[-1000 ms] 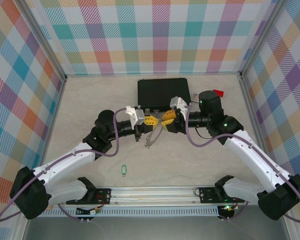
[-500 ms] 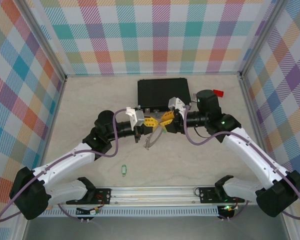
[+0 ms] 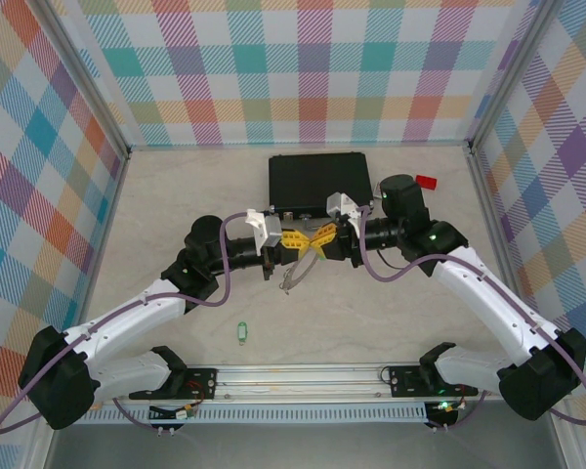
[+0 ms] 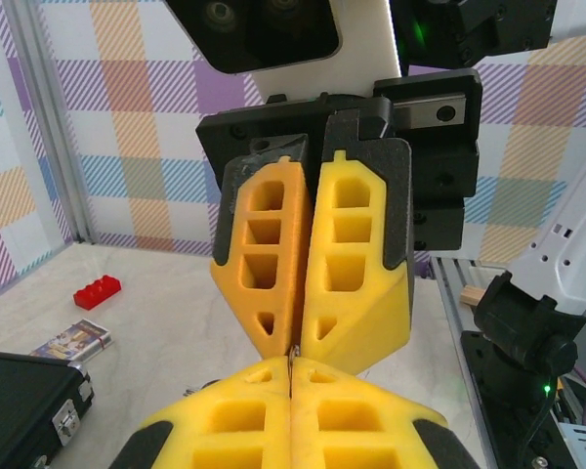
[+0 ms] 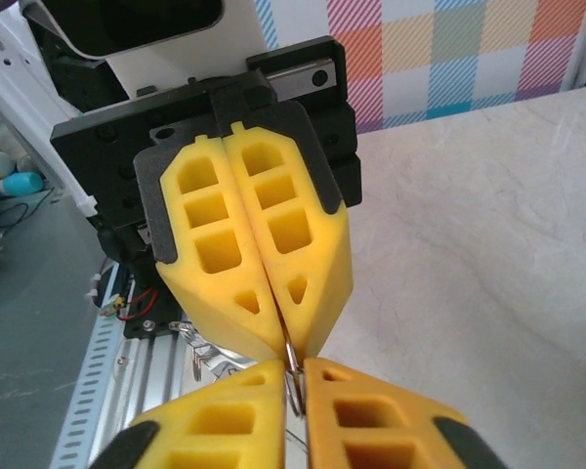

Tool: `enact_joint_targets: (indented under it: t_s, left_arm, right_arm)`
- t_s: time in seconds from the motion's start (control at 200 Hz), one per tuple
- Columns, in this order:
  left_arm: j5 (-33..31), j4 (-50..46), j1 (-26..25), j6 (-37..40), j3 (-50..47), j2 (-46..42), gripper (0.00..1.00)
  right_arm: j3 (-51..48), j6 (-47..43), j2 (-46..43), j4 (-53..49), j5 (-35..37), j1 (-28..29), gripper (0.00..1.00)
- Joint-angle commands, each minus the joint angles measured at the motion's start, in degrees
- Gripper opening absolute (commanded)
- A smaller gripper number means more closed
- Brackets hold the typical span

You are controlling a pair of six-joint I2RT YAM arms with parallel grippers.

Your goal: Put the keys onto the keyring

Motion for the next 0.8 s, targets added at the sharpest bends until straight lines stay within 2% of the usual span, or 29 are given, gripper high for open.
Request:
enact_joint_targets:
  t_s: [0.0,0.06,0.11,0.295,0.34,0.4,0.48,0.71,0.795]
  left_arm:
    - [1.51,1.73,-0.95,-0.58,1.61,0.12,0.00]
    - [1.47,1.80,-0.84,-0.71,1.61,0.25,0.00]
    - [1.56,1.78,-0.88,-0.71,1.63,0.16,0.00]
    - [1.27,2.00,-0.90,-0.97,1.68,0.15,0.00]
    - [0.78,2.13,-0.93,-1.09,1.62,0.07,0.11]
    - [0.23,2.21,-0.87,-1.22,1.52,-0.13,0.18]
    - [-1.64,2.54,-0.89,-1.78,1.15,-0.70,0.46]
    - [-9.33,4.04,-0.84,-2.60,-1.31,-4.00,0.65]
    - [-12.01,5.09,-0.86,-2.96,-2.84,-5.76,0.66]
  right_arm:
    - [2.12,-1.39,0.57,-1.44,-2.81,0.59,0.07]
    - [2.12,-1.31,0.72,-1.45,-2.40,0.64,0.07]
    - [2.12,-1.17,0.72,-1.40,-1.99,0.68,0.00]
    - [1.83,-1.17,0.44,-0.83,-1.14,0.77,0.00]
    - [1.46,-1.17,0.11,-0.36,-0.93,0.71,0.00]
    - [0.95,-1.06,-0.37,0.32,-0.09,0.74,0.00]
    - [0.14,-0.99,-1.27,1.50,1.53,0.70,0.00]
    - [-1.17,-1.23,-3.26,3.43,8.08,0.68,0.00]
    - [-1.21,-1.37,-3.54,3.40,11.98,0.73,0.00]
